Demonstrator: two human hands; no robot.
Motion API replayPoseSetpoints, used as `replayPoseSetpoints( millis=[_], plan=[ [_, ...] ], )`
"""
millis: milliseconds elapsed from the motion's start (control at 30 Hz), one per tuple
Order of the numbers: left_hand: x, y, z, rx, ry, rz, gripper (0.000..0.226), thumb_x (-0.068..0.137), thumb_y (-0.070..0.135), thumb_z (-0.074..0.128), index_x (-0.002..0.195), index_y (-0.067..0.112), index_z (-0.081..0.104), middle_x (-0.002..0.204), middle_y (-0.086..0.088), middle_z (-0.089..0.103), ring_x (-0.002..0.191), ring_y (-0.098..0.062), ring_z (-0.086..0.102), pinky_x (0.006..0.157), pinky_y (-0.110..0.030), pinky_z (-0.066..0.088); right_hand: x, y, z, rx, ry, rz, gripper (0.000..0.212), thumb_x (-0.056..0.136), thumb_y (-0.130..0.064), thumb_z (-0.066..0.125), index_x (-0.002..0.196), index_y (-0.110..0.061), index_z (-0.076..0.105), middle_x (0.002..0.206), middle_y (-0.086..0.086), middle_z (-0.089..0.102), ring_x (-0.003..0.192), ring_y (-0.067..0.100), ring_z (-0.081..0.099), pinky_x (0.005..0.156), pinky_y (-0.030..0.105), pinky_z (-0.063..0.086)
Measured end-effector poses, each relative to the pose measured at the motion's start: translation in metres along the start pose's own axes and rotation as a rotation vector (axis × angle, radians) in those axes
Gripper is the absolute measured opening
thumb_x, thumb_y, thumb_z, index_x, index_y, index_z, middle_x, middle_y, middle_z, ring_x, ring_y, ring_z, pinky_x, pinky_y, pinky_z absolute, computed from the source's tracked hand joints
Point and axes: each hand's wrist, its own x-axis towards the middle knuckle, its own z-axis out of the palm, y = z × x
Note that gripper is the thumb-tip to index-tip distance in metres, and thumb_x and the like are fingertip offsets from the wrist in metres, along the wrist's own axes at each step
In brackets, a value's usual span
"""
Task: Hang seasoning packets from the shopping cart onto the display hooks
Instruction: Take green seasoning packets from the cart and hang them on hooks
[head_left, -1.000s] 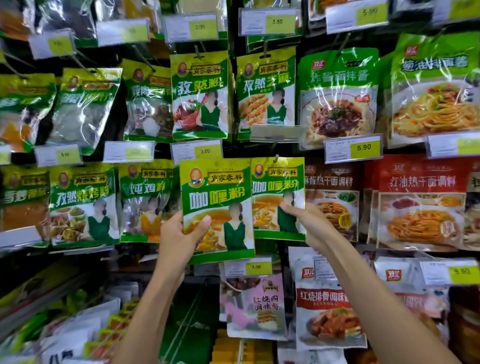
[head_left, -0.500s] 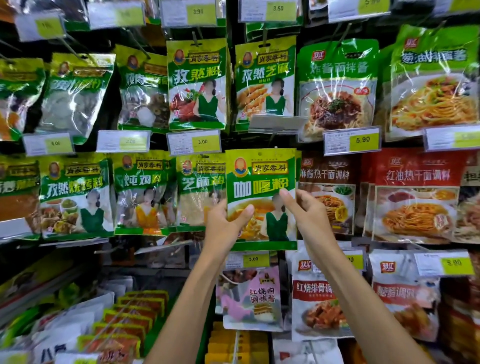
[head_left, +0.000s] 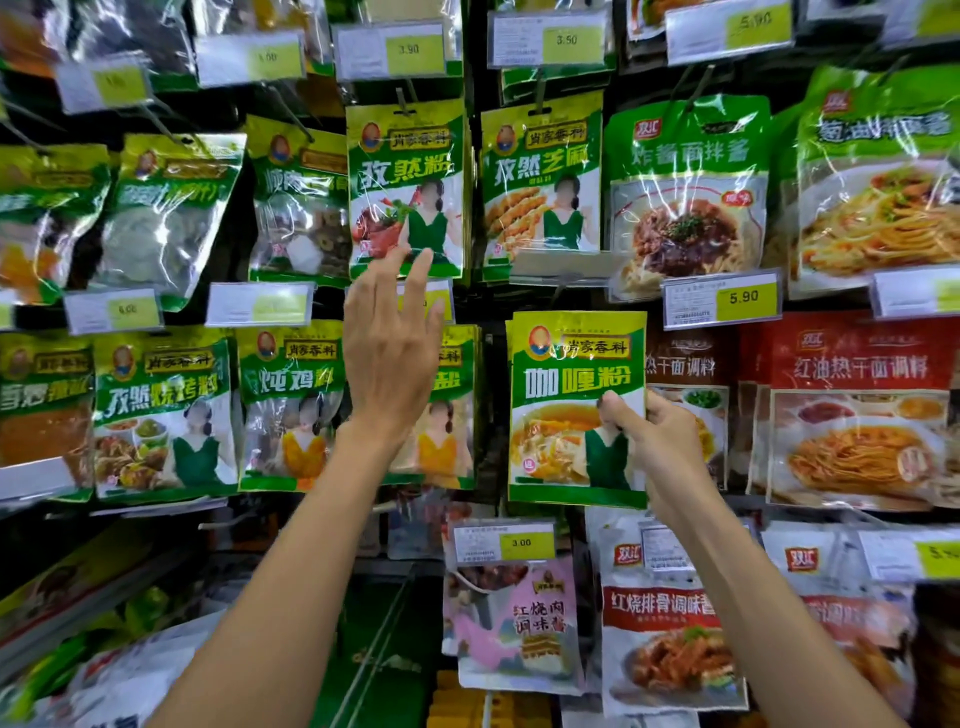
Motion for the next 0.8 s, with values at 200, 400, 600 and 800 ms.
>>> replayPoseSetpoints(
  millis=[200, 400, 600, 800],
  plan=[
    [-0.005, -0.013, 0.02, 0.036, -0.074, 0.051, 0.039, 0.099, 0.023, 0.042, 0.131, 0.001, 0.049, 0.131, -0.02, 0.052, 0.122, -0.035, 0.049, 0.108, -0.047, 0.034, 0.01, -0.005, 0.005, 0.008, -0.008, 0.048, 0.026, 0.091, -0.024, 0.063, 0.072, -0.007, 0.06, 0.071, 0.004, 0.061, 0.064, 0.007, 0.059, 0.052, 0.017, 0.047],
    [-0.008, -0.015, 0.021, -0.046, -0.044, 0.059, 0.039, 0.098, 0.021, 0.042, 0.129, -0.002, 0.048, 0.124, -0.02, 0.055, 0.118, -0.034, 0.051, 0.107, -0.045, 0.036, 0.014, -0.013, 0.008, -0.01, 0.02, 0.086, 0.041, 0.09, -0.026, 0.063, 0.085, 0.014, 0.057, 0.09, 0.031, 0.058, 0.094, 0.035, 0.059, 0.09, 0.046, 0.046],
    [-0.008, -0.015, 0.021, -0.052, -0.019, 0.061, 0.038, 0.097, 0.02, 0.043, 0.127, -0.002, 0.049, 0.124, -0.02, 0.056, 0.118, -0.033, 0.05, 0.107, -0.044, 0.035, 0.015, -0.013, 0.01, -0.073, 0.069, 0.104, 0.036, 0.088, -0.017, 0.064, 0.087, 0.019, 0.058, 0.081, 0.032, 0.051, 0.08, 0.039, 0.052, 0.08, 0.054, 0.045],
    [-0.008, -0.014, 0.022, -0.065, -0.008, 0.05, 0.038, 0.097, 0.021, 0.043, 0.127, -0.001, 0.05, 0.123, -0.019, 0.056, 0.118, -0.033, 0.051, 0.106, -0.044, 0.036, 0.025, -0.015, 0.019, -0.123, 0.129, 0.099, 0.019, 0.086, -0.014, 0.065, 0.077, 0.003, 0.063, 0.073, 0.016, 0.057, 0.071, 0.022, 0.049, 0.065, 0.033, 0.036]
  ],
)
